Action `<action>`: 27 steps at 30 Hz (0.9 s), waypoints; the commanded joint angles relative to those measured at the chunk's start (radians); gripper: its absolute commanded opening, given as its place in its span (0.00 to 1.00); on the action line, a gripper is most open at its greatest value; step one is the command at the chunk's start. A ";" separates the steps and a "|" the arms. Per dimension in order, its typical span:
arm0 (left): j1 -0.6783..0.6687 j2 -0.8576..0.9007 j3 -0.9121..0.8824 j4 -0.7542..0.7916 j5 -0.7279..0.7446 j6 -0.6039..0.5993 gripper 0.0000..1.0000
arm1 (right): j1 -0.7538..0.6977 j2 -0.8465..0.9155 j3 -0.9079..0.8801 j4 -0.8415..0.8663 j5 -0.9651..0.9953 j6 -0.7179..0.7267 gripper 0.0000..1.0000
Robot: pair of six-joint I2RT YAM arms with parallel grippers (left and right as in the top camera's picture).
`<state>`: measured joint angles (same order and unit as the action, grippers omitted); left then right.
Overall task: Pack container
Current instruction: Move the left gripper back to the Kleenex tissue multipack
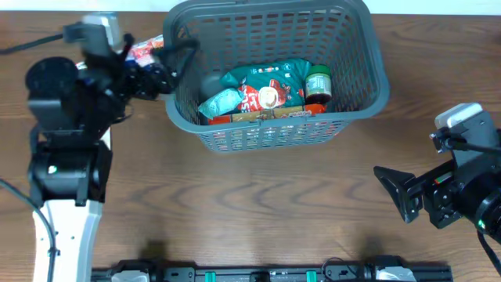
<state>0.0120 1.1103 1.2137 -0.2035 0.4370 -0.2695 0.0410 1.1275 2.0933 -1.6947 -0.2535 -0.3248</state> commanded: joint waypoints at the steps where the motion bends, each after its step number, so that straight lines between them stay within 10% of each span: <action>1: 0.032 -0.021 0.030 -0.040 -0.232 -0.097 0.99 | 0.006 -0.002 0.001 -0.003 0.003 0.010 0.99; 12: 0.044 0.039 0.047 -0.164 -0.668 -0.133 0.99 | 0.006 -0.002 0.001 -0.003 0.003 0.010 0.99; 27: 0.119 0.434 0.521 -0.571 -0.673 0.003 0.99 | 0.006 -0.002 0.001 -0.003 0.003 0.010 0.99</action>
<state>0.1196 1.4811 1.6642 -0.7460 -0.2176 -0.3180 0.0410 1.1275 2.0933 -1.6947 -0.2535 -0.3248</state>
